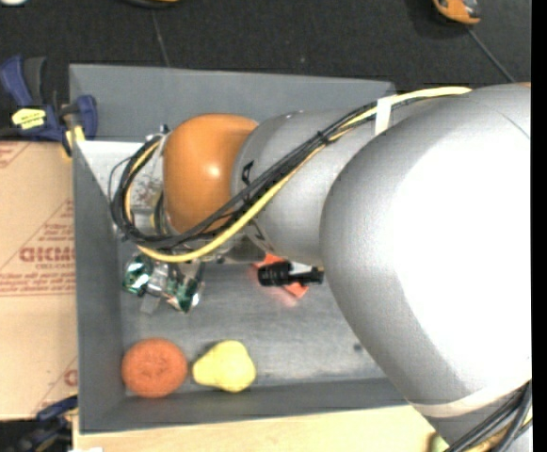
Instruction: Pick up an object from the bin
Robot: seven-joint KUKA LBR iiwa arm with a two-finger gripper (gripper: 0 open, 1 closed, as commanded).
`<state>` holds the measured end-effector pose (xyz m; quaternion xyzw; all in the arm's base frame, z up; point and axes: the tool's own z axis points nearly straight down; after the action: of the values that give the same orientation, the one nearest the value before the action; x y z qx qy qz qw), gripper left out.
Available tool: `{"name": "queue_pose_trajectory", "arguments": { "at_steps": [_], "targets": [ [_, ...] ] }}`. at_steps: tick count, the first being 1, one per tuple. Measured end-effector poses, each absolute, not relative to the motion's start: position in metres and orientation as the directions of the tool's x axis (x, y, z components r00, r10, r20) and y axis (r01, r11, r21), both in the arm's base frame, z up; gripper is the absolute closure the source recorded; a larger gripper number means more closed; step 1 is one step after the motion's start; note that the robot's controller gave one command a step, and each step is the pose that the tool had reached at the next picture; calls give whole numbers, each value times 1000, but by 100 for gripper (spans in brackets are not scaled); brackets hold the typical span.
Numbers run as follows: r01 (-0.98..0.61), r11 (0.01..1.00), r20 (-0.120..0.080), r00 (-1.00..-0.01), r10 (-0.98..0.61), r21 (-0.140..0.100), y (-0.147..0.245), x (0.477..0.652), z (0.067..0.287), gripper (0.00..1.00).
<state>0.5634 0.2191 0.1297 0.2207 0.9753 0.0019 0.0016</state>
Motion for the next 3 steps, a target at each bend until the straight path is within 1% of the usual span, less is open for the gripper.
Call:
{"name": "queue_pose_trajectory", "arguments": {
  "at_steps": [1, 3],
  "targets": [
    [429, 903, -8, -903, 429, 10, 220, 565, 169, 100],
    [428, 904, -8, -904, 428, 10, 218, 566, 205, 100]
  ]
}}
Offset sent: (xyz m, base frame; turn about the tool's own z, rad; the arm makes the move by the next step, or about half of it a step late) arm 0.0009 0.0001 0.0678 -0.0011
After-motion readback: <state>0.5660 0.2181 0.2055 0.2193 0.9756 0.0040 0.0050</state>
